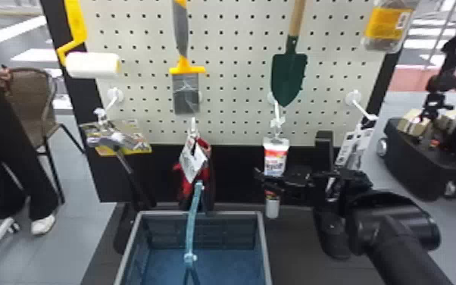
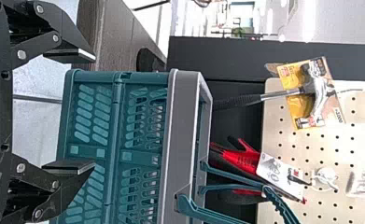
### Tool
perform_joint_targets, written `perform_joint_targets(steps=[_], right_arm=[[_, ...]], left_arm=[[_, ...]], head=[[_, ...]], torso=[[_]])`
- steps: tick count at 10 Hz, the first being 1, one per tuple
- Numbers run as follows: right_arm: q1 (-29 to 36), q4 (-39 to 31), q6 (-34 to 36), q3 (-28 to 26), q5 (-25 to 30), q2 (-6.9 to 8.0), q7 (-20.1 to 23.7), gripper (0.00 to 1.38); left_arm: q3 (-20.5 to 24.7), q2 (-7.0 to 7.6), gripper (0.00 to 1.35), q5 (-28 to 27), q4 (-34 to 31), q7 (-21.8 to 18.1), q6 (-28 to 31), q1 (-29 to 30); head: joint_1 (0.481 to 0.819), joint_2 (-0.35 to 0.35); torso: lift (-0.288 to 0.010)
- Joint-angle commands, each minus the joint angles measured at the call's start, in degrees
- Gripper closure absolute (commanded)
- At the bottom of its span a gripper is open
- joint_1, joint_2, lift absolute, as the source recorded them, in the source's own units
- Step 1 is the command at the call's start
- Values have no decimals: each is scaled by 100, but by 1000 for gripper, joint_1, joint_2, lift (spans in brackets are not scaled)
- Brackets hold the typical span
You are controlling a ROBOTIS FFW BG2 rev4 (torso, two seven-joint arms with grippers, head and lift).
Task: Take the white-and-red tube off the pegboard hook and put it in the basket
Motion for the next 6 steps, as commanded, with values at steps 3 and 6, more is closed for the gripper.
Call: perform_joint_targets(steps=[3, 6], right_arm=[[100, -233, 124, 37, -7, -4, -8, 1248], [63, -219, 124, 37, -7, -4, -8, 1248]], left_arm=[[2, -15, 469, 9, 1, 0, -9, -2], [-7, -15, 469, 0, 1, 0, 0, -2]], head=[[549, 0], [549, 0]], torso=[[-100], [-100]])
